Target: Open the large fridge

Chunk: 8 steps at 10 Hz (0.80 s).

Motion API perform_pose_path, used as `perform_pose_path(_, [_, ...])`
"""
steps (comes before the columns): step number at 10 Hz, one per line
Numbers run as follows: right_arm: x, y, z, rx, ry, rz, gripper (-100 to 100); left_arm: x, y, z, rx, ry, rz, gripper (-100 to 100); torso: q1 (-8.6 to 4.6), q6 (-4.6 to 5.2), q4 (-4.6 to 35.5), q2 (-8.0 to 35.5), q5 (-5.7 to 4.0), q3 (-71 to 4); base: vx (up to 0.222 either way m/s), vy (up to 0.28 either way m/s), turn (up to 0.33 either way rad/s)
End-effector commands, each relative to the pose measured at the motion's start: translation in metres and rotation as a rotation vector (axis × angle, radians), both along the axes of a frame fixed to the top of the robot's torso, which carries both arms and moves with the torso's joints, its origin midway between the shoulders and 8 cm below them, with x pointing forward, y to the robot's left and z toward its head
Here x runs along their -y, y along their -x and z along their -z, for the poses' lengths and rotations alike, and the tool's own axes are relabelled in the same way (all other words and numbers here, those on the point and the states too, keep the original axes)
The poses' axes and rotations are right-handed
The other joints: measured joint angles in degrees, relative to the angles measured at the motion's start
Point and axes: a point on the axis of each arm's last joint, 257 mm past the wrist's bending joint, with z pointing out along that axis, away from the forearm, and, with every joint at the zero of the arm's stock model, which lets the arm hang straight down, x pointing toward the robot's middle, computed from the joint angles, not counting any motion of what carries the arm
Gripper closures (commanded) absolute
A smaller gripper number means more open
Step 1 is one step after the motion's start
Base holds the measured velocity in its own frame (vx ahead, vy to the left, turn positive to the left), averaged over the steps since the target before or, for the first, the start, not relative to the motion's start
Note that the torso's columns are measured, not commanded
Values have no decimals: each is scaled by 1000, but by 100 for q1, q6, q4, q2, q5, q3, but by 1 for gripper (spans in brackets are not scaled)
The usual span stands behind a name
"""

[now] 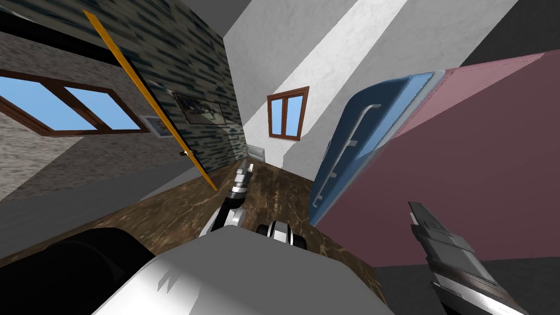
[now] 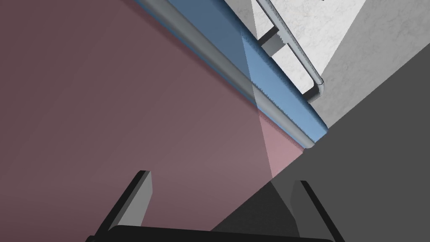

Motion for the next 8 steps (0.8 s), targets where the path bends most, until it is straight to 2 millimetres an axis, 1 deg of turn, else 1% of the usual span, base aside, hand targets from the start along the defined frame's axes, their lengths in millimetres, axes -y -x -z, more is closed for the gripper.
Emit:
perform_pose_path(1, [23,22,-3,-40,79,78,-100,0,0,0,0,0,0,0,8,-2,0,-2,2,0,78,26,115])
perform_pose_path(2, [34,34,-2,-78,123,120,-100,0,0,0,0,0,0,0,7,-1,1,5,2,3,88,43,237])
perform_pose_path(3, [40,39,-8,-76,143,138,-100,0,0,0,0,0,0,0,12,-4,1,1,4,1,70,28,115])
perform_pose_path(4, [48,50,-6,-116,184,174,-100,0,0,0,0,0,0,0,4,1,2,8,2,5,78,32,209])
perform_pose_path(5, [53,54,-12,-115,203,191,-100,0,0,0,0,0,0,0,2,-4,2,3,0,3,75,13,118])
perform_pose_path(6, [55,56,-14,-115,212,199,-100,0,0,0,0,0,0,0,-3,1,1,4,0,3,33,-1,-5])
perform_pose_path(7, [64,69,-16,-157,262,241,-100,0,0,0,0,0,0,0,-4,0,4,14,-1,8,66,16,238])
perform_pose_path(8, [69,74,-22,-156,283,258,-100,0,0,0,0,0,0,0,5,-6,1,1,1,2,71,15,124])
